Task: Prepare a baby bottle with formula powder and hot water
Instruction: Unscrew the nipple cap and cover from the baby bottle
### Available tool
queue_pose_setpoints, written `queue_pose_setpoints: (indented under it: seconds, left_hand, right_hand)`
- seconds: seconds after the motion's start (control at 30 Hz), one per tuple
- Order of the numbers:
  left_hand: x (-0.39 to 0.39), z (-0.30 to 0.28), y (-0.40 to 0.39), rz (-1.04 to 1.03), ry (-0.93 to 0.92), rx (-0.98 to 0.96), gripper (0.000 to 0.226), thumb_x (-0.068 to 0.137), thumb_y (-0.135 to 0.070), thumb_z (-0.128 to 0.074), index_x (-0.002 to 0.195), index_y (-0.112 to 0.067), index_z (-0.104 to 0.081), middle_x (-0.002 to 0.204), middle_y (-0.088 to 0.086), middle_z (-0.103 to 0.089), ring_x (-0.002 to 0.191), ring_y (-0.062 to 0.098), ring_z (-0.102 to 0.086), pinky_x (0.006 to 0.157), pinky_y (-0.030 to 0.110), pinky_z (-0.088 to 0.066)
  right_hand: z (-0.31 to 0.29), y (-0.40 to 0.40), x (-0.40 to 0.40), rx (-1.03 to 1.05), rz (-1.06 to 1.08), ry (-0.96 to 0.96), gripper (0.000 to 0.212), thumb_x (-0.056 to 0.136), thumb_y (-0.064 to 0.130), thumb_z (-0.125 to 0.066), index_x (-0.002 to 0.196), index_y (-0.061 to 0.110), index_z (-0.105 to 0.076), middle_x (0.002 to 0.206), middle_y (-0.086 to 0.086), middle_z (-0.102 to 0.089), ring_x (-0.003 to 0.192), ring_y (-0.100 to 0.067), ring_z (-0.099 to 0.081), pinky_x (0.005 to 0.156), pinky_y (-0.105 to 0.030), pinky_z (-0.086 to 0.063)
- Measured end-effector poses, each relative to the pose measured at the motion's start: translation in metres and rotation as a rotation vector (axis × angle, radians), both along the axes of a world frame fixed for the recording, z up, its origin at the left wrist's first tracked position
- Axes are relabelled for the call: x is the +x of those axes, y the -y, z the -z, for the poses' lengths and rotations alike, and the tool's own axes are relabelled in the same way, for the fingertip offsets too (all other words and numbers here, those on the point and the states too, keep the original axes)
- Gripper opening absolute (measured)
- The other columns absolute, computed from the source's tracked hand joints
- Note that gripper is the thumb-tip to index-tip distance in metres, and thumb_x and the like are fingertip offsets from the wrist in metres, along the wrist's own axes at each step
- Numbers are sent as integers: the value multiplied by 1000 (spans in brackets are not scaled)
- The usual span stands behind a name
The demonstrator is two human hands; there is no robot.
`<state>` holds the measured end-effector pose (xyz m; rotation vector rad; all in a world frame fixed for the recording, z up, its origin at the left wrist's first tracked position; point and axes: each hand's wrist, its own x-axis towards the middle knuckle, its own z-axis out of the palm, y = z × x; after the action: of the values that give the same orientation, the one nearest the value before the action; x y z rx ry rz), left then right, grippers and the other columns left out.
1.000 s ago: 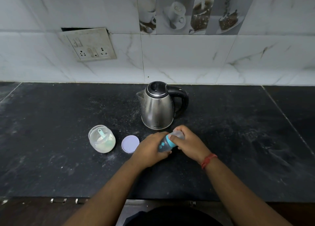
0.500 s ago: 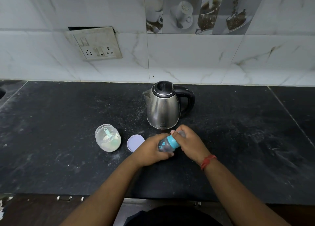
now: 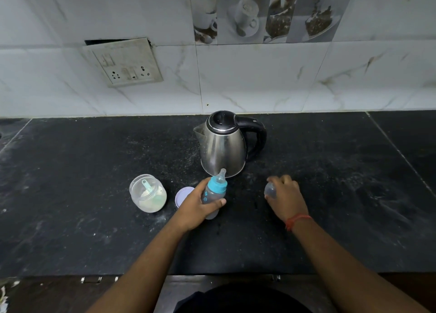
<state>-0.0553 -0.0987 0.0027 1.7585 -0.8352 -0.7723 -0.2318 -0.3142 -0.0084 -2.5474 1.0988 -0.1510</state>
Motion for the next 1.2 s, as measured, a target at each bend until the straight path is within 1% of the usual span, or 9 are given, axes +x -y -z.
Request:
queue_pose_setpoints:
  seconds: [0.1,0.27,0.33,0.43,0.6,0.77,0.97,1.1,1.2]
  left_hand:
    - [0,-1,1,-31,-8,0,53,86,-26,-82,132,-33,-56,119,-7,-72,111,8,-67,99,22,-49]
    - [-1,-2,3,-68,-6,23,55,86,-28,-83,134,-34,-55,117,-8,-72,106,7,-68,95,24,-52]
    - [-2,-4,5,-75,13,28,56,86,-26,-83,133,-36,-54,118,-9,-71,106,4,-68,93,18,-51]
    - [-5,-8,8,-83,36,54,54,85,-25,-84,127,-38,-53,115,-12,-70,102,-3,-66,86,12,-48]
    - [-17,-13,21,-68,110,57,53,83,-25,-84,125,-35,-53,109,-14,-69,95,-5,-66,83,16,-51]
    - [-30,-21,33,7,305,32,55,82,-42,-75,131,-32,-52,114,-12,-69,100,2,-67,86,33,-57]
    - [-45,-37,43,-26,548,41,58,79,-61,-60,124,-25,-54,110,-8,-68,98,14,-66,79,42,-56]
    - [-47,-44,40,-14,420,85,48,79,-51,-67,119,-30,-53,100,-10,-72,89,10,-69,77,39,-57]
    - [-48,-52,38,34,292,53,46,75,-35,-70,119,-30,-57,92,-9,-73,79,7,-70,74,42,-60]
  right_hand:
    - [7,2,-5,-141,-27,-125,49,92,28,-66,139,24,-54,131,-6,-52,114,-27,-50,93,-39,-52]
    - [11,0,-9,-104,-37,-201,62,92,36,-66,149,26,-42,141,-4,-45,122,-27,-48,100,-43,-49]
    - [4,-2,-9,-138,-4,-93,62,91,35,-67,148,22,-43,139,-6,-47,122,-28,-48,100,-46,-48]
    - [-11,-12,-2,-128,-36,264,39,94,25,-67,130,14,-59,126,-5,-55,112,-23,-54,93,-37,-50]
    - [-41,-51,26,502,-62,491,28,94,31,-68,120,22,-63,118,8,-56,105,-5,-59,82,-12,-47]
    - [-56,-70,43,1001,100,690,35,90,38,-73,118,18,-66,121,-6,-67,106,-16,-71,87,-29,-59]
    - [-76,-85,55,1265,368,967,33,88,26,-76,108,1,-70,96,-19,-75,92,-30,-75,83,-41,-61]
    - [-83,-85,55,1346,373,1006,26,88,15,-72,110,1,-70,91,-16,-71,87,-29,-72,76,-40,-61]
    - [-86,-83,50,1404,265,1010,25,89,10,-67,111,-2,-70,103,-16,-73,94,-28,-72,71,-36,-60]
